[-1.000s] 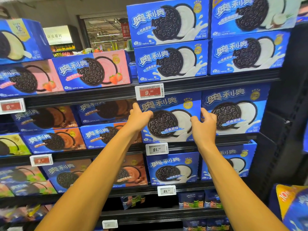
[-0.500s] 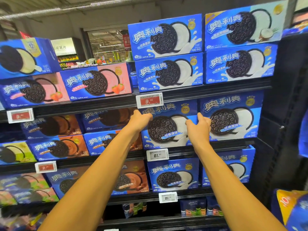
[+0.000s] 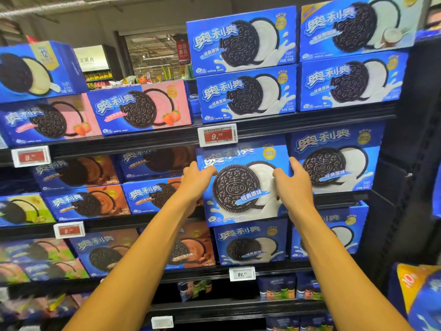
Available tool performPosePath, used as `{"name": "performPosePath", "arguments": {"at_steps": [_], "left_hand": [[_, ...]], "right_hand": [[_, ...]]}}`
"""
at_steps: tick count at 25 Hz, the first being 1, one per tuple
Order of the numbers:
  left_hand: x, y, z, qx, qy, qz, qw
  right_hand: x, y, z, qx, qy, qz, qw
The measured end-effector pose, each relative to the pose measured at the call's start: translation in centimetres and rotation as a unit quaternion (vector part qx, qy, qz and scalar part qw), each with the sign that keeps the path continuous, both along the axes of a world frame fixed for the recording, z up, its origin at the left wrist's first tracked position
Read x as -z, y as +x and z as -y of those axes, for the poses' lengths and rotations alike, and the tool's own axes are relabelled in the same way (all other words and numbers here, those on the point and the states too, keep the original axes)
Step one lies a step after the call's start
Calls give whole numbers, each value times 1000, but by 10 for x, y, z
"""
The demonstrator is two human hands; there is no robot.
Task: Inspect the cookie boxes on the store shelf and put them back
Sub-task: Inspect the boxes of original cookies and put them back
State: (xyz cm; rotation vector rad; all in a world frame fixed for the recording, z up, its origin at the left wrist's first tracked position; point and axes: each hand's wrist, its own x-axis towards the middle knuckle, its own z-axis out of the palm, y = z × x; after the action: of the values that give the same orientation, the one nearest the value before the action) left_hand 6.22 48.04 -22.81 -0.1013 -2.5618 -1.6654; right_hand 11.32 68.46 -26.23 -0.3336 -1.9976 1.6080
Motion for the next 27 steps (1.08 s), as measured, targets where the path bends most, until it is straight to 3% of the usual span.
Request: {"name": "performPosePath", "arguments": {"at_steps": [5, 14, 19, 23, 27], "left_hand": [[20, 39, 5, 11, 97, -42, 994], [84, 60, 43, 61, 321, -138, 935], [105, 66, 71, 58, 400, -99, 909], [116, 74, 111, 67, 502, -7, 862], [125, 85, 150, 62, 538, 49, 839]], "right_hand": [[20, 18, 4, -2, -35, 3, 999], [49, 43, 18, -24, -127, -59, 990], [62, 53, 41, -30, -154, -75, 985], [74, 65, 63, -93, -193, -56, 975], [84, 77, 87, -149, -264, -58, 951]]}}
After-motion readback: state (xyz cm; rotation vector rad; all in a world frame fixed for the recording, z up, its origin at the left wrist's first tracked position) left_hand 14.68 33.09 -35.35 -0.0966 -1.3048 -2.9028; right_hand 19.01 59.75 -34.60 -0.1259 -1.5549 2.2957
